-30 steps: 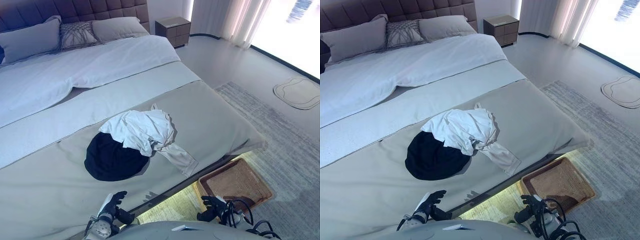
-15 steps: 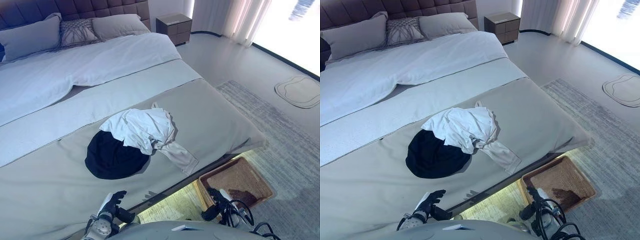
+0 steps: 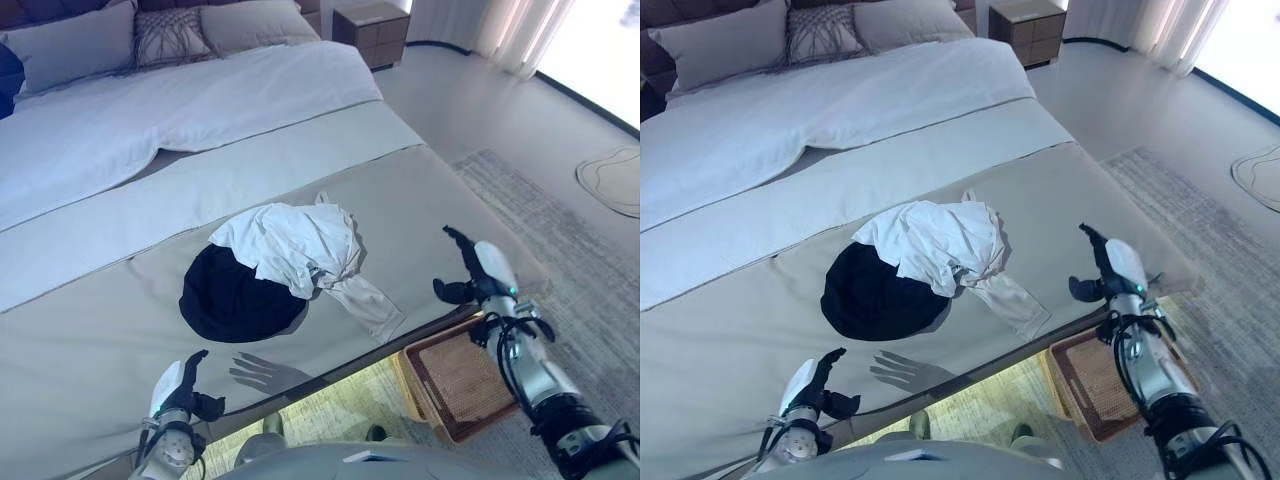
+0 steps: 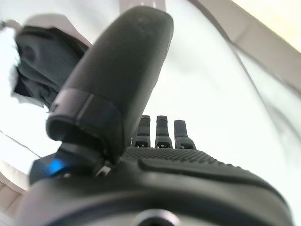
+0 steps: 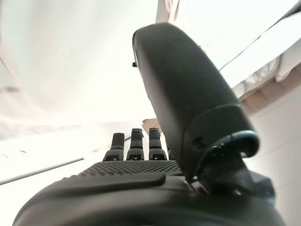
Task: Pick up the clothes from the bed and place them into the basket
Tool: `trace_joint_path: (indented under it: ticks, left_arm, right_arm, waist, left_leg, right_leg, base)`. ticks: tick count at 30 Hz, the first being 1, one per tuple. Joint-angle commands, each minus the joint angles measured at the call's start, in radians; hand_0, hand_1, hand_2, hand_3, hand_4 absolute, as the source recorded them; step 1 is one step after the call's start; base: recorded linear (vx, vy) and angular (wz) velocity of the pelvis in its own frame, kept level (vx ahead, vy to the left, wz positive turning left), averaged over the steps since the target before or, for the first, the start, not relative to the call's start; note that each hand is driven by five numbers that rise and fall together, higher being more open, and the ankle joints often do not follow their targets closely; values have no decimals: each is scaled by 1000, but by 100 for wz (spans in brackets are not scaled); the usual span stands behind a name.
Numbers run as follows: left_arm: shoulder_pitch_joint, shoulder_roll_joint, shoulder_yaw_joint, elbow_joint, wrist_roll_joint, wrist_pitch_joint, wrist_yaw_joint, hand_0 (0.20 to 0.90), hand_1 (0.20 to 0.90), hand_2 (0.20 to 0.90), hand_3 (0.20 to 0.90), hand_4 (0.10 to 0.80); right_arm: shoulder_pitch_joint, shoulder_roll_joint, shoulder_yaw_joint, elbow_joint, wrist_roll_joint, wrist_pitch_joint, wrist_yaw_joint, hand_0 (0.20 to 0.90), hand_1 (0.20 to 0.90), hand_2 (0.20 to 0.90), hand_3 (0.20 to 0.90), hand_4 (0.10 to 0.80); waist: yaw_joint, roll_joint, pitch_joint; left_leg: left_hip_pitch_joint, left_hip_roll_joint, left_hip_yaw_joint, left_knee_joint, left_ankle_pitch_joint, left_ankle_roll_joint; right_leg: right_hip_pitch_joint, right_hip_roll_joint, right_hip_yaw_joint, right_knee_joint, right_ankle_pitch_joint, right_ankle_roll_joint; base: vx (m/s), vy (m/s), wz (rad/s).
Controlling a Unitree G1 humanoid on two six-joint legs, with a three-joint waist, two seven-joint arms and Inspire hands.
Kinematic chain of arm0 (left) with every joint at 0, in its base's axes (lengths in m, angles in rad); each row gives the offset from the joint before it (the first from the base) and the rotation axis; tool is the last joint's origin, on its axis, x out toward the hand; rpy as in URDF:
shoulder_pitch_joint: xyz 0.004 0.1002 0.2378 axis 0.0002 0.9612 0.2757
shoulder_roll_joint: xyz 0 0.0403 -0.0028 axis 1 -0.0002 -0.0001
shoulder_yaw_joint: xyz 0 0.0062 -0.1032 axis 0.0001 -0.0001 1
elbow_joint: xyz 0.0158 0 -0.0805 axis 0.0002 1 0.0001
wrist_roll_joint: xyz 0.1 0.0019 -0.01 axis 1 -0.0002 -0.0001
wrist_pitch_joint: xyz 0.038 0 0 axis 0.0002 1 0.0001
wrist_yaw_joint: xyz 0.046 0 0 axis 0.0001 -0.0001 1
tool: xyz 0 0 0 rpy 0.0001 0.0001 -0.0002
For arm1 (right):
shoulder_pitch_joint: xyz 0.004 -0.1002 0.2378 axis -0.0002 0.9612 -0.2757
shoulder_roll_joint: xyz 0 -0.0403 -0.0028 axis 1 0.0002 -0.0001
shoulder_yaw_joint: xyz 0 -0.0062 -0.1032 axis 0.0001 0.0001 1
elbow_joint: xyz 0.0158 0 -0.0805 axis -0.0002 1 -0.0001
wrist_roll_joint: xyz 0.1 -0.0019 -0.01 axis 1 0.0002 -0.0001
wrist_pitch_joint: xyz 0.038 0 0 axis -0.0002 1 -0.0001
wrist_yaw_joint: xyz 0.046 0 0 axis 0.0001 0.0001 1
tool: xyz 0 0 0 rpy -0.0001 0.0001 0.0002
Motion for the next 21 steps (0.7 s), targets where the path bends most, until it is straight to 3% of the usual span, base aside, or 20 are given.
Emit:
trace_joint_path:
  ticks: [1,5,8,12,14,21]
  left_arm:
    - [-122,53,-6,-87,-95,-84,39,900,900,900,900,800]
    - [-139,69,-40,-189,-101,-94,53,900,900,900,900,800]
    - [-157,117,-77,-313,-63,-97,81,900,900,900,900,800]
    - [-178,172,-87,-419,-76,-111,96,900,900,900,900,800]
    - [-187,180,-91,-462,-107,-130,99,900,900,900,900,800]
    - [-190,187,-98,-504,-162,-191,109,900,900,900,900,800]
  right_arm:
    - [-325,-51,24,-16,88,-6,-80,900,900,900,900,800]
    - [-472,-103,52,29,137,39,-83,900,900,900,900,800]
    - [-601,-142,98,88,129,66,-77,900,900,900,900,800]
    - [-733,-174,167,156,150,105,-57,900,900,900,900,800]
    - [-797,-174,199,184,153,131,-59,900,900,900,900,800]
    - [-984,-158,292,303,212,200,-5,900,900,900,900,800]
  waist:
    - [39,-22,96]
    - [64,-5,140]
    - [98,6,171]
    - [135,19,195]
    - [148,27,216]
    - [182,52,259]
  left_leg:
    - [-81,-85,-10,227,-157,63]
    - [-182,-102,-15,350,-189,67]
    - [-306,-125,-26,517,-254,81]
    - [-430,-128,-21,693,-322,103]
    - [-490,-138,-33,801,-380,103]
    - [-637,-168,-49,983,-421,121]
  right_leg:
    - [-156,-21,50,279,-85,-48]
    - [-247,-41,37,411,-129,-72]
    - [-355,-78,25,590,-196,-99]
    - [-477,-118,4,810,-278,-128]
    - [-538,-128,16,914,-329,-125]
    - [-683,-127,11,1074,-371,-148]
  base:
    - [-194,100,12]
    - [-132,93,14]
    - [-146,35,30]
    - [-63,-11,32]
    - [-32,-15,19]
    - [-59,-2,14]
